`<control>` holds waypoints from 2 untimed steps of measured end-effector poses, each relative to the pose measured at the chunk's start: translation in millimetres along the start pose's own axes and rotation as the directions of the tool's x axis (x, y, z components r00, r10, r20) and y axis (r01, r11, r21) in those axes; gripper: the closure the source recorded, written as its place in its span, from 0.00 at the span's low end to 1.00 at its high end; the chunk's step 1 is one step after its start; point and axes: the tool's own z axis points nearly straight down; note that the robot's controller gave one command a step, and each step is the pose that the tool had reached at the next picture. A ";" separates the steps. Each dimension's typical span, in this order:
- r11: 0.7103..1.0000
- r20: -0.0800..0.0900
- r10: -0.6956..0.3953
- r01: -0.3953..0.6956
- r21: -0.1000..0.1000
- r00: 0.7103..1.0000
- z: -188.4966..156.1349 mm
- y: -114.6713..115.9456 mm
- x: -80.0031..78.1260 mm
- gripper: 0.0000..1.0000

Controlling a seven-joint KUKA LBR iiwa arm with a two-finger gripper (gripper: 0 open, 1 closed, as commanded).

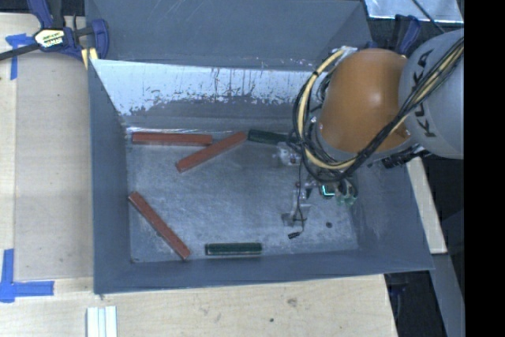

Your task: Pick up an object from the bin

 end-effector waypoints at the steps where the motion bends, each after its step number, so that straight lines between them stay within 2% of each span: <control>1: 1.000 0.008 0.000 0.000 0.000 1.000 -4.1 0.0 -2.0 0.00; 2: 1.000 0.008 -0.001 0.001 0.000 1.000 -3.7 0.4 -2.2 0.00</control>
Offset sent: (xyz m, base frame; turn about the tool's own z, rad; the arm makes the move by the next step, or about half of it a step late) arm 0.0066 0.0534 -0.0823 -0.1855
